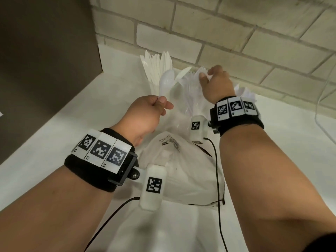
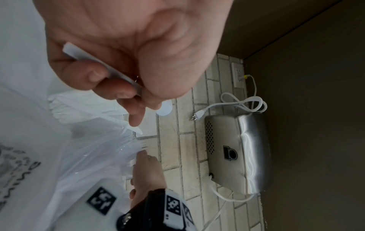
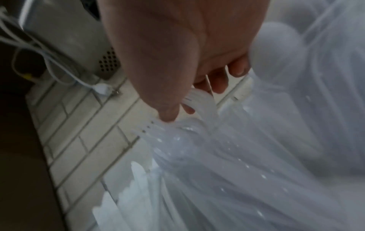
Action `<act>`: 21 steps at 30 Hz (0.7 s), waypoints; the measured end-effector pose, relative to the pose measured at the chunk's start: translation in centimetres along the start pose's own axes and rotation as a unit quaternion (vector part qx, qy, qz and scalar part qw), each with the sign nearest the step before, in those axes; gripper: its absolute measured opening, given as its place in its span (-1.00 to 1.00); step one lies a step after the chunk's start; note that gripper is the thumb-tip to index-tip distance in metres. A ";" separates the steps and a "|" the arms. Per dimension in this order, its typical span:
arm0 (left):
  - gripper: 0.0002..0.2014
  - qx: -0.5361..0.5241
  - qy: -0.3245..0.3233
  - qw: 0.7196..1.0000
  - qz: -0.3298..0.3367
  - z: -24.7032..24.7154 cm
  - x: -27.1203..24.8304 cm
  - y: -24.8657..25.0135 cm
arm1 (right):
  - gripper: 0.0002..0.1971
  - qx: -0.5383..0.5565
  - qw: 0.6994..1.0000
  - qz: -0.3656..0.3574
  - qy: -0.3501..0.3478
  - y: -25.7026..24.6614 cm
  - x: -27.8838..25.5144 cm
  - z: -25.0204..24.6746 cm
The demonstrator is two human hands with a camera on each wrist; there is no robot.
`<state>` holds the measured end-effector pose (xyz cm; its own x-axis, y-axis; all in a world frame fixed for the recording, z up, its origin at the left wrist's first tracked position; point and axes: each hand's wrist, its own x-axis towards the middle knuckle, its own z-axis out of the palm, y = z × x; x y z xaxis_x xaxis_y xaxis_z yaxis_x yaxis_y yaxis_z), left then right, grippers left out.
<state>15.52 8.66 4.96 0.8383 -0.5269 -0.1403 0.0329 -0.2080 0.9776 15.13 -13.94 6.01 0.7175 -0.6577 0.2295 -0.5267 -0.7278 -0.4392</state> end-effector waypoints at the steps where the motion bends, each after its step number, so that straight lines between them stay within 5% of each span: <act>1: -0.69 0.002 0.000 1.000 -0.003 -0.1 0.0 -0.1 | -0.52 -0.049 0.999 0.006 -0.009 0.2 -0.1 0.8; 5: -0.69 0.009 -0.004 1.000 -0.009 -0.1 -0.1 -0.3 | -0.41 -0.191 0.981 -0.011 0.015 -0.1 -0.2 1.8; 8: -0.70 0.016 -0.016 1.000 -0.010 0.1 -0.1 -0.2 | -0.38 -0.188 0.981 -0.008 0.038 -1.0 -0.5 0.3; 12: -0.72 0.017 -0.045 0.999 0.019 0.3 -0.6 0.0 | -0.49 0.026 0.998 -0.049 0.006 -2.8 -3.0 -3.9; 16: -0.76 0.053 -0.108 0.990 0.068 0.9 -1.6 0.7 | -0.73 0.258 0.950 -0.105 -0.143 -3.9 -8.7 -7.0; 21: -0.68 0.171 -0.096 0.977 0.089 2.1 -2.3 -0.1 | -0.88 0.269 0.955 -0.090 -0.083 -1.5 -11.5 -6.7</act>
<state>12.50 8.17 4.81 0.6956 -0.7177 -0.0327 -0.3141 -0.3447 0.8846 4.64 -6.53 9.84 0.8606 -0.4584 0.2219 -0.1090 -0.5914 -0.7990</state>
